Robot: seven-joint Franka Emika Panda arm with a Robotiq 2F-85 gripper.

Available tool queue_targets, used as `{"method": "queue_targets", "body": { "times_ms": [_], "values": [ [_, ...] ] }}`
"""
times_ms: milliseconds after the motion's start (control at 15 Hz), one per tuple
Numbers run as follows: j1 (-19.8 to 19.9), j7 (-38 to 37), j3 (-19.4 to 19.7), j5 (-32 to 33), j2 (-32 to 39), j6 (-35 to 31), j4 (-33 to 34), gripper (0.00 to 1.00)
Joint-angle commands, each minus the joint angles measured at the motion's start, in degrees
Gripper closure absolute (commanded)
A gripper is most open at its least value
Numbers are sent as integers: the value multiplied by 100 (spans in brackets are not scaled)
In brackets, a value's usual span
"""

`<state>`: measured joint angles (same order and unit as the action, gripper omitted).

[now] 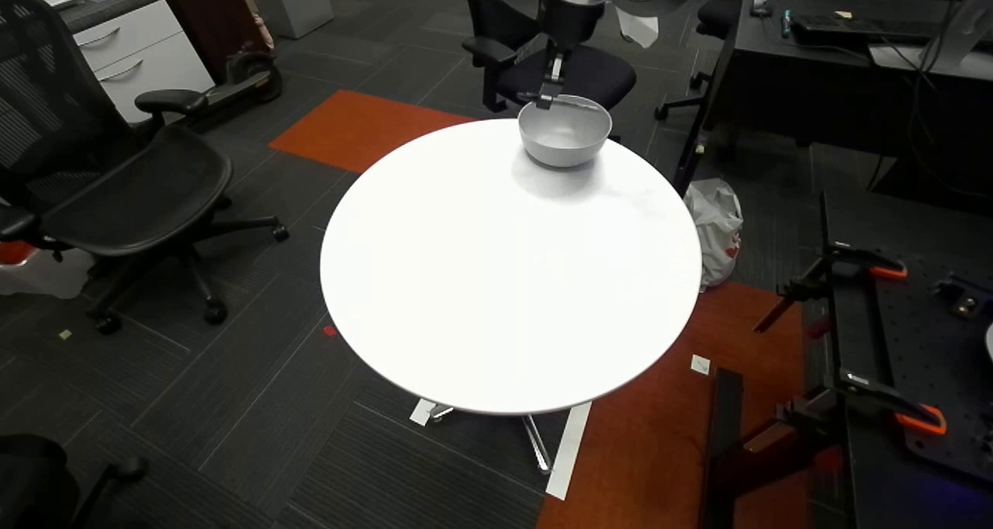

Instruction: Pick up the marker from the table and put it in the bowl

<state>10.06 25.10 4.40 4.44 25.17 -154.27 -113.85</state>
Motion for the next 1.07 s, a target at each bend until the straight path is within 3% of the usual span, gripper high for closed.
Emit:
{"method": "queue_targets", "body": {
  "times_ms": [0,533,1000],
  "values": [
    [110,-513,322,228,326,-66,681,96],
    [283,-899,442,210,1074,60,1518,96],
    [296,-851,335,173,951,437,1372,96]
  ]
}}
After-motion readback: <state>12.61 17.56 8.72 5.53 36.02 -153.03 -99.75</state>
